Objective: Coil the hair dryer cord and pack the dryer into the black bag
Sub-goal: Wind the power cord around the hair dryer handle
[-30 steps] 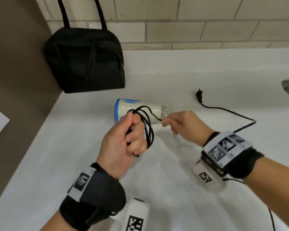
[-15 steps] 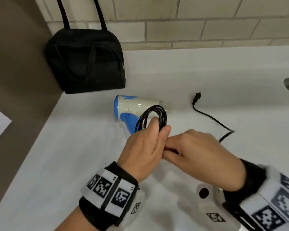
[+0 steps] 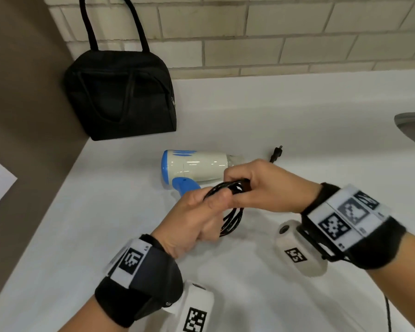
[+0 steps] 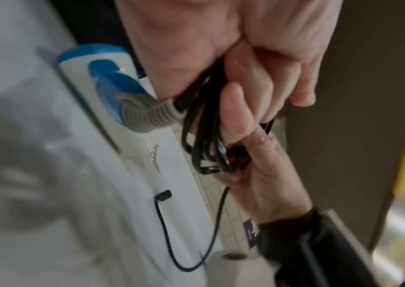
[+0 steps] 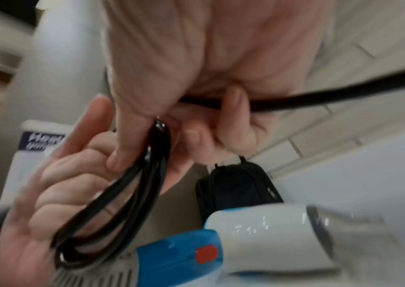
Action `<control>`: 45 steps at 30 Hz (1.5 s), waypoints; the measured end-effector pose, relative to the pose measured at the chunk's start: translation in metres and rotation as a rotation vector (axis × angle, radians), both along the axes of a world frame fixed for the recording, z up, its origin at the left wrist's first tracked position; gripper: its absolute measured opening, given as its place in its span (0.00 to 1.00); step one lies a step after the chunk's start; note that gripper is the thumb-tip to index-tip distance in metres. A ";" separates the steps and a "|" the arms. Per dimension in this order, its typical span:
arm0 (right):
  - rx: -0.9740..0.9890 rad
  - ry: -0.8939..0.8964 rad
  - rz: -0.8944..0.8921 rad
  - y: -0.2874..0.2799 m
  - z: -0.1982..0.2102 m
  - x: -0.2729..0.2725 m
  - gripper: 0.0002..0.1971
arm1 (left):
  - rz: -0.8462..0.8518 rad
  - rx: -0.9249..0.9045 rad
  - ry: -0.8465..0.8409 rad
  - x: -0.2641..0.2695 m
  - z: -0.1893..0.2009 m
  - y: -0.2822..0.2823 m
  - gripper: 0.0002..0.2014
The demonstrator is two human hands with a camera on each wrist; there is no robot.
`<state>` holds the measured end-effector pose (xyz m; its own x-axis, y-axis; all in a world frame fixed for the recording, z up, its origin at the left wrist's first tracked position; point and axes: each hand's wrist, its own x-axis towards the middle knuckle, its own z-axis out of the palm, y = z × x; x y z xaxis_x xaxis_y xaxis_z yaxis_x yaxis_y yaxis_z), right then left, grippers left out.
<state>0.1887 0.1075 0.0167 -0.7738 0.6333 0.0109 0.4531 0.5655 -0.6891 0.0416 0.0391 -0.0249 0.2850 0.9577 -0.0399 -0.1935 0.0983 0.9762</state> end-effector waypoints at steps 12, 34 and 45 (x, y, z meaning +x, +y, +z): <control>-0.371 0.263 -0.091 0.011 -0.022 -0.011 0.11 | 0.203 -0.281 -0.393 0.003 0.002 0.005 0.21; 0.314 -0.292 -0.030 -0.039 -0.027 -0.009 0.10 | 0.368 0.313 0.398 0.022 0.012 0.008 0.19; 0.125 -0.066 -0.118 -0.026 0.011 0.010 0.04 | 0.326 0.355 0.638 0.011 0.001 0.008 0.23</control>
<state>0.1984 0.0811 0.0272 -0.6959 0.7166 0.0469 0.5635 0.5854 -0.5829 0.0531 0.0468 -0.0241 0.0131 0.9749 0.2221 0.4470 -0.2044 0.8709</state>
